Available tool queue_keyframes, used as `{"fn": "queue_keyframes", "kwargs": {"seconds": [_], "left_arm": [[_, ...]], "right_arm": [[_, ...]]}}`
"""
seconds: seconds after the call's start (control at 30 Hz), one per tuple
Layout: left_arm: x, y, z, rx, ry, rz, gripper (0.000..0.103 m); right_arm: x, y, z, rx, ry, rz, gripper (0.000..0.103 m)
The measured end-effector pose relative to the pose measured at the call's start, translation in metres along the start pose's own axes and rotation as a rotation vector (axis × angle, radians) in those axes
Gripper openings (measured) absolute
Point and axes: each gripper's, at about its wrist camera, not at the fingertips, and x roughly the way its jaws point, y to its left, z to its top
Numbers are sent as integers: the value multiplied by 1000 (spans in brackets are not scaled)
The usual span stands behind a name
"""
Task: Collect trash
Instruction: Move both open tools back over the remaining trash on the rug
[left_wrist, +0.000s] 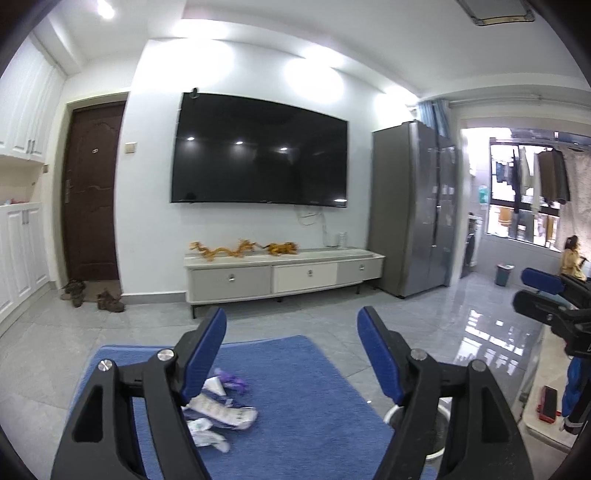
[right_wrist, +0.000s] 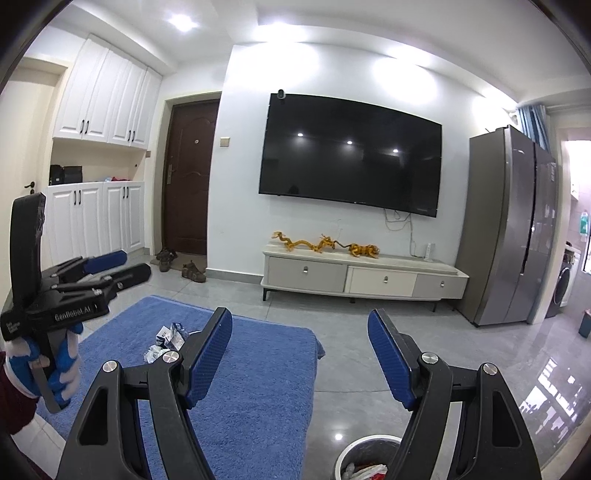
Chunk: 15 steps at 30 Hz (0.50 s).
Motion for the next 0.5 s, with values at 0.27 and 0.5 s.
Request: {"fn": "queue_keyframes", "kwargs": {"seconds": [0.27, 0.5], "left_arm": [[9, 83, -16, -36, 80, 209, 72], [35, 147, -62, -109, 236, 288, 72]], "right_arm": [[53, 5, -4, 1, 41, 108, 75], [135, 31, -20, -9, 149, 250, 62]]}}
